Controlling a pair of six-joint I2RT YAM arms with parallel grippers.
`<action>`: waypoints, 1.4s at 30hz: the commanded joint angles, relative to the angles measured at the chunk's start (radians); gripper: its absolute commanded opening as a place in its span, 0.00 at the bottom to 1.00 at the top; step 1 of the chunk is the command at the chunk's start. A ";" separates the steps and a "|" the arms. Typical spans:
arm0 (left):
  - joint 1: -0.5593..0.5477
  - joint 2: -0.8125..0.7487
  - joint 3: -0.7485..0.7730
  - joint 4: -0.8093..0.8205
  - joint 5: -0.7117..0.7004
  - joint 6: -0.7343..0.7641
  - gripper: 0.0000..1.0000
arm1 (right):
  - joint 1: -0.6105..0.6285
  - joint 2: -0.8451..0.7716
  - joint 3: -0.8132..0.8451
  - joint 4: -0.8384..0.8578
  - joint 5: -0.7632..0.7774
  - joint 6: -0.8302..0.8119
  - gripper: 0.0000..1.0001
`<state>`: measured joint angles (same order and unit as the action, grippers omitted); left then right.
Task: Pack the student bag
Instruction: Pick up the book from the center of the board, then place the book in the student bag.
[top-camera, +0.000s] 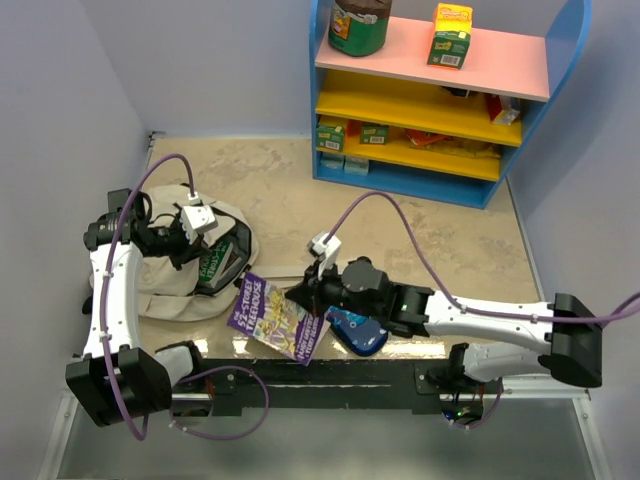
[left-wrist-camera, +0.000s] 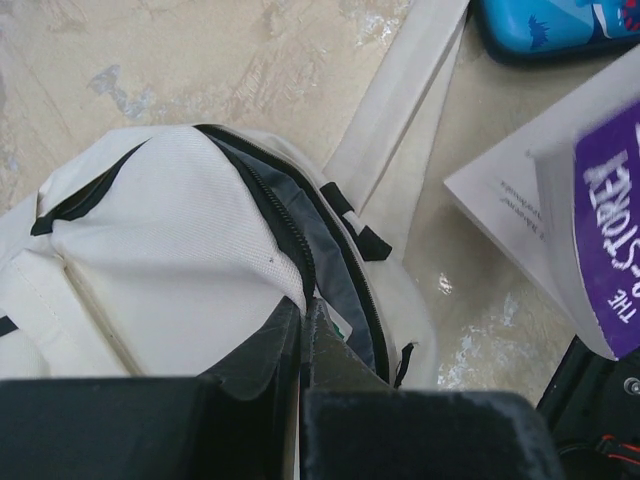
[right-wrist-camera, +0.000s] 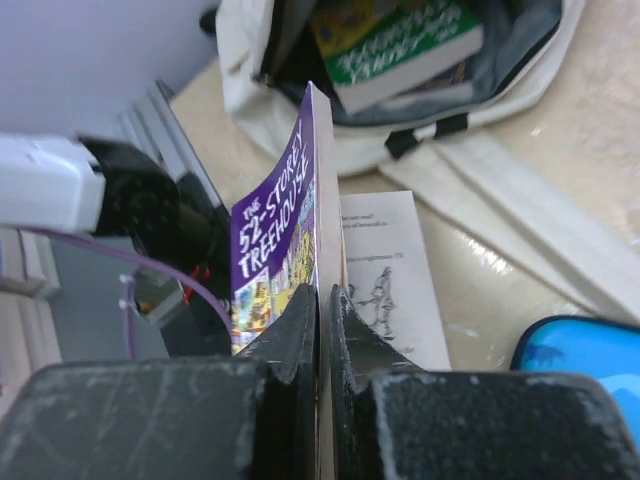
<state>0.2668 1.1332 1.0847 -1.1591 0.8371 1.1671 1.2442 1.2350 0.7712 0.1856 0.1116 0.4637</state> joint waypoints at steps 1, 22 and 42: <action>-0.009 -0.010 0.029 0.016 0.085 -0.014 0.00 | -0.142 -0.040 0.080 0.043 -0.010 0.016 0.00; -0.009 -0.043 0.040 0.013 0.094 -0.026 0.00 | -0.327 0.379 0.366 0.290 -0.188 0.275 0.00; -0.009 -0.066 0.050 0.010 0.108 -0.055 0.00 | -0.324 0.567 0.433 0.497 -0.207 0.487 0.00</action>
<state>0.2668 1.0962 1.0847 -1.1419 0.8379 1.1358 0.9161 1.7180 1.1587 0.4557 -0.0971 0.8181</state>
